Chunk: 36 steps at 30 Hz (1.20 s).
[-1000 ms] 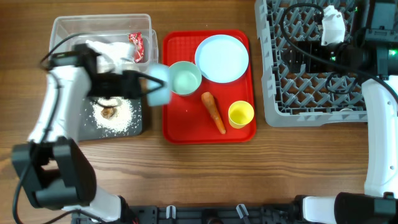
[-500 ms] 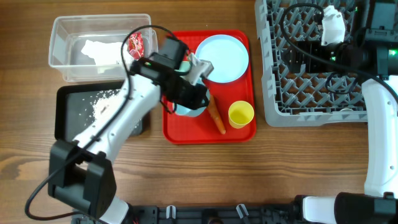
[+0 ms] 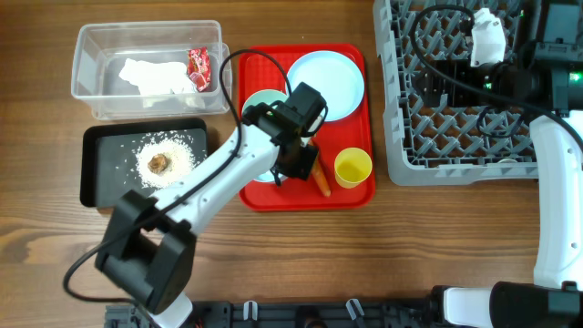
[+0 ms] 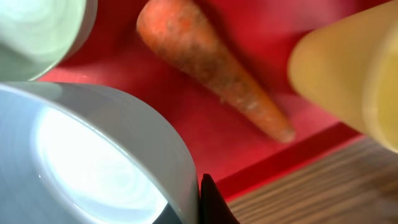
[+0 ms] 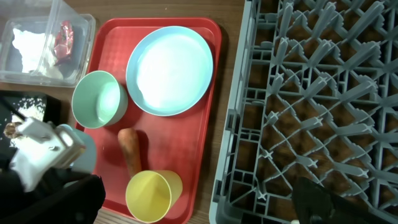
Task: Sort waste into correct bins and load items into the dishwasher rack
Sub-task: 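Return the blue bowl and place it on the red tray, then move the left gripper to the yellow cup and grasp it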
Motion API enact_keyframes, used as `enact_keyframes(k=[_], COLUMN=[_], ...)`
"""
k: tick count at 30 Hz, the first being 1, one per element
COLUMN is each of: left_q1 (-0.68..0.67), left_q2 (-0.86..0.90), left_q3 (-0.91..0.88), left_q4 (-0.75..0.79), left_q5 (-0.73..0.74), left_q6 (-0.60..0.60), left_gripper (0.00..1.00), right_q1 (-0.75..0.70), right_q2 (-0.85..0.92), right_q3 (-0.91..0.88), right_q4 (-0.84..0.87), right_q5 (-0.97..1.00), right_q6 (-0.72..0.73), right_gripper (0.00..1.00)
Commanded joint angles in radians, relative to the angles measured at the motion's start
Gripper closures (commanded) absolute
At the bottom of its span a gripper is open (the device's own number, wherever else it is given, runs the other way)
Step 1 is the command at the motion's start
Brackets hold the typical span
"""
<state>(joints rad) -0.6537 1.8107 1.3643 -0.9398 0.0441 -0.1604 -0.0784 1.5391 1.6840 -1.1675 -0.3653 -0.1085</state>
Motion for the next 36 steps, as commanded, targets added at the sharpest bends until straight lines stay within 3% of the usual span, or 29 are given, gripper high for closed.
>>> enact_keyframes(k=[1,7,20,25,29,36], left_q1=[-0.003,-0.003,-0.003,-0.003,-0.003,-0.003], left_q2=[0.046,0.094,0.113,0.112,0.112,0.112], left_q3=[-0.013,-0.013,-0.021,0.013,0.117,0.279], left_q4=[-0.002,0.004,0.005,-0.001,-0.056,-0.101], left_q5=[-0.056,-0.058,-0.057,-0.057,-0.057,-0.057], left_q6=[-0.020,-0.020,-0.020,-0.031,-0.031,-0.031], left_gripper=[0.96,0.96,0.52,0.51,0.50,0.47], right_q1=[0.002,0.002,0.002,0.002,0.002,0.006], right_q2=[0.015,0.015,0.015,0.015,0.015,0.015], right_q3=[0.009,0.009,0.009,0.009,0.009,0.009], right_q4=[-0.005,-0.006,-0.004,0.003,0.008,0.006], right_q5=[0.006,0.006,0.006,-0.002,-0.002,-0.011], right_q6=[0.006,0.006,0.006,0.009,0.091,0.109], right_gripper=[0.00,0.00,0.00,0.00,0.00,0.00])
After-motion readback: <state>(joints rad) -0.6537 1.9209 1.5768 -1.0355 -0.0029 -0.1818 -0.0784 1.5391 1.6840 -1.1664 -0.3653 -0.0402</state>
